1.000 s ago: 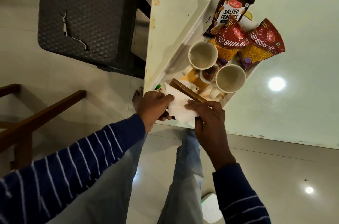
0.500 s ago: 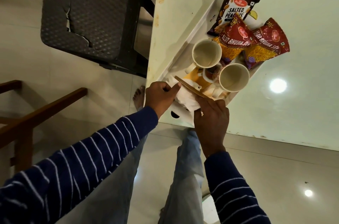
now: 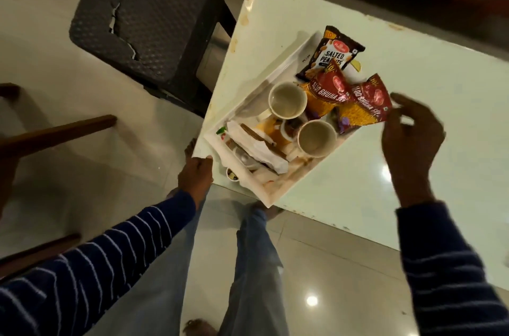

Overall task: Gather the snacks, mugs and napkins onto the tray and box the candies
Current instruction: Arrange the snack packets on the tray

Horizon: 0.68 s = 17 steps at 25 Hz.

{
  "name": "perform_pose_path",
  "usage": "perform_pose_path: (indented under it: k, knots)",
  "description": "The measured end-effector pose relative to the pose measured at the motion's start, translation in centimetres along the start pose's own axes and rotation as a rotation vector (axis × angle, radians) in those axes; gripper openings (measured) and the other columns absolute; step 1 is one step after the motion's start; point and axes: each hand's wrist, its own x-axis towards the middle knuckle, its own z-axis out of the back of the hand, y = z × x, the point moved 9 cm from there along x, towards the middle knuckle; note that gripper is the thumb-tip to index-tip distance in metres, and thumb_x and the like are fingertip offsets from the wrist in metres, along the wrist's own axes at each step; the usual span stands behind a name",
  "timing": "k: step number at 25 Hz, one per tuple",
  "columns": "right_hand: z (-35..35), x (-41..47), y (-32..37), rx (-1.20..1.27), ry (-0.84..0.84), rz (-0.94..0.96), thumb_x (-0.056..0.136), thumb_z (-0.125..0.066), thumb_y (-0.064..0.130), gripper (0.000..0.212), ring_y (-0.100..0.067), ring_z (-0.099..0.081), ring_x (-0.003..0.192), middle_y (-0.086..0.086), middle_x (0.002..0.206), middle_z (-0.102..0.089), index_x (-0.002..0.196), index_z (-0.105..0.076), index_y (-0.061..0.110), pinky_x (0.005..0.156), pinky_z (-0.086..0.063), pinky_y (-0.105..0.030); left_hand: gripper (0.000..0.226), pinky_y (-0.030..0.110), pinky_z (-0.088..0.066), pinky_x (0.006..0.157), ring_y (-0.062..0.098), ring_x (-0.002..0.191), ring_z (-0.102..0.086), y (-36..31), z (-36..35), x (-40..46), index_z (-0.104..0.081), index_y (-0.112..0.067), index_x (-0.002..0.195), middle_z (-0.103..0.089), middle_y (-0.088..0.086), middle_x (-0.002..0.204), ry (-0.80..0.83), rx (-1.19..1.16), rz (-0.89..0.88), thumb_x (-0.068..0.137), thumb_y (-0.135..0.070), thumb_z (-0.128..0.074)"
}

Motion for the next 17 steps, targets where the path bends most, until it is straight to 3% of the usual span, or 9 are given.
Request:
perform_pose_path:
  k: [2, 5, 7, 9, 11, 13, 15, 17]
  knots:
    - [-2.1, 5.8, -1.5, -0.125, 0.196, 0.029, 0.095, -0.056, 0.013, 0.033, -0.025, -0.067, 0.109, -0.013, 0.125, -0.068, 0.125, -0.068, 0.007, 0.080, -0.048, -0.016, 0.026, 0.044, -0.054, 0.095, 0.028, 0.099, -0.066, 1.5, -1.9, -1.0, -0.063, -0.011, 0.103, -0.069, 0.014, 0.112, 0.075, -0.087, 0.044, 0.102, -0.034, -0.051]
    - [-6.1, 11.8, -3.8, -0.272, 0.435, 0.003, 0.100, -0.055, 0.012, 0.033, -0.010, -0.064, 0.104, -0.003, 0.130, -0.067, 0.131, -0.064, 0.004, 0.099, -0.043, -0.028, 0.025, 0.040, -0.055, 0.086, 0.028, 0.102, -0.065, 2.9, -5.5, -2.1, -0.064, -0.008, 0.109, -0.067, 0.015, 0.115, 0.178, -0.128, 0.058, 0.101, -0.029, -0.054]
    - [-8.8, 13.9, -5.3, -0.265, 0.567, -0.053, 0.100, -0.055, 0.005, 0.030, 0.006, -0.062, 0.087, 0.011, 0.116, -0.073, 0.128, -0.064, 0.000, 0.097, -0.044, -0.028, 0.025, 0.034, -0.054, 0.076, 0.025, 0.097, -0.067, 3.3, -6.8, -2.4, -0.060, -0.006, 0.111, -0.067, 0.016, 0.111, 0.190, -0.204, 0.076, 0.102, -0.029, -0.053]
    - [-11.1, 14.6, -6.1, -0.186, 0.721, -0.145, 0.100, -0.049, -0.007, 0.031, 0.016, -0.061, 0.069, 0.005, 0.100, -0.077, 0.117, -0.072, 0.005, 0.083, -0.048, -0.013, 0.024, 0.040, -0.055, 0.079, 0.025, 0.095, -0.066, 2.8, -7.3, -2.0, -0.057, -0.005, 0.108, -0.066, 0.014, 0.104, 0.200, -0.240, 0.044, 0.104, -0.027, -0.050]
    - [-13.2, 14.0, -6.6, -0.134, 0.811, -0.280, 0.099, -0.047, -0.008, 0.031, 0.007, -0.064, 0.058, 0.014, 0.069, -0.075, 0.109, -0.071, 0.008, 0.064, -0.052, -0.013, 0.022, 0.046, -0.056, 0.086, 0.028, 0.096, -0.064, 2.9, -7.3, -1.0, -0.055, -0.003, 0.107, -0.063, 0.013, 0.099, 0.235, -0.223, 0.021, 0.104, -0.024, -0.050]
    - [-14.0, 13.6, -6.3, -0.128, 0.782, -0.361, 0.099, -0.053, 0.004, 0.019, -0.004, -0.063, 0.057, 0.008, 0.062, -0.071, 0.108, -0.068, -0.001, 0.065, -0.051, -0.028, 0.019, 0.041, -0.059, 0.086, 0.027, 0.104, -0.066, 2.8, -7.3, -0.7, -0.053, -0.005, 0.114, -0.063, 0.013, 0.107, 0.293, -0.230, 0.000, 0.103, -0.020, -0.052]
    - [-14.9, 13.6, -5.7, -0.119, 0.734, -0.350, 0.097, -0.056, 0.012, 0.023, -0.011, -0.061, 0.066, 0.005, 0.071, -0.073, 0.113, -0.068, 0.001, 0.074, -0.049, -0.035, 0.021, 0.032, -0.060, 0.086, 0.022, 0.109, -0.065, 2.3, -7.3, -0.5, -0.050, -0.011, 0.122, -0.061, 0.010, 0.114, 0.342, -0.266, -0.024, 0.101, -0.015, -0.054]
    - [-15.3, 13.4, -5.8, -0.081, 0.698, -0.337, 0.097, -0.056, 0.016, 0.027, -0.020, -0.062, 0.075, -0.008, 0.098, -0.075, 0.120, -0.068, 0.006, 0.084, -0.051, -0.043, 0.030, 0.032, -0.060, 0.088, 0.021, 0.111, -0.063, 1.8, -7.1, -0.1, -0.044, -0.013, 0.127, -0.059, 0.010, 0.117, 0.362, -0.289, -0.056, 0.100, -0.010, -0.055]
